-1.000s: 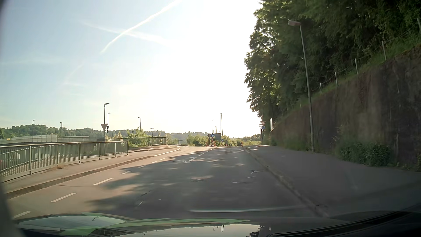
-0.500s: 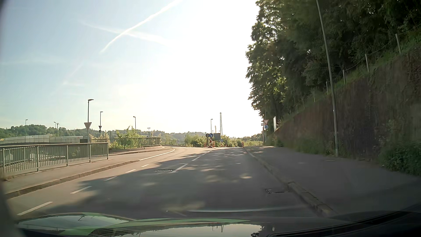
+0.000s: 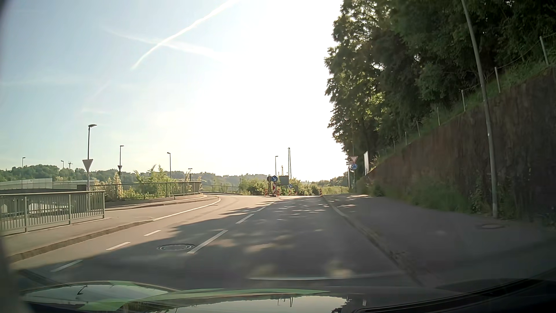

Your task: Follow the waypoints while adhering to traffic rules and regulations

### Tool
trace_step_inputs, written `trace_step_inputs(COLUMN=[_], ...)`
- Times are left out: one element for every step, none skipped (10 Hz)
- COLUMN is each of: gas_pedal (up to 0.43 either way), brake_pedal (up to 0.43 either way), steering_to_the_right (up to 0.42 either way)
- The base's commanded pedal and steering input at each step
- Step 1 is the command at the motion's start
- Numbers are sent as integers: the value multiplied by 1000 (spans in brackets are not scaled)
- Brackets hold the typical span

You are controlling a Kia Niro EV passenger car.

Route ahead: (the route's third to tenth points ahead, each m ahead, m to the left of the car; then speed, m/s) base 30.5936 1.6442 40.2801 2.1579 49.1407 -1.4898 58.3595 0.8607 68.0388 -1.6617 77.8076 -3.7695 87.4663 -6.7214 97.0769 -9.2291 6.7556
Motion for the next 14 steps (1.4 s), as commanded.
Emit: trace_step_inputs(gas_pedal=[0, 0, 0, 0, 0, 0, 0, 0, 0, 0, 20, 20, 20, 20], brake_pedal=[0, 0, 0, 0, 0, 0, 0, 0, 0, 0, 0, 0, 0, 0], steering_to_the_right=[5, 5, 5, 5, 5, 5, 5, 5, 5, 5, 5, 5, 2, -1])
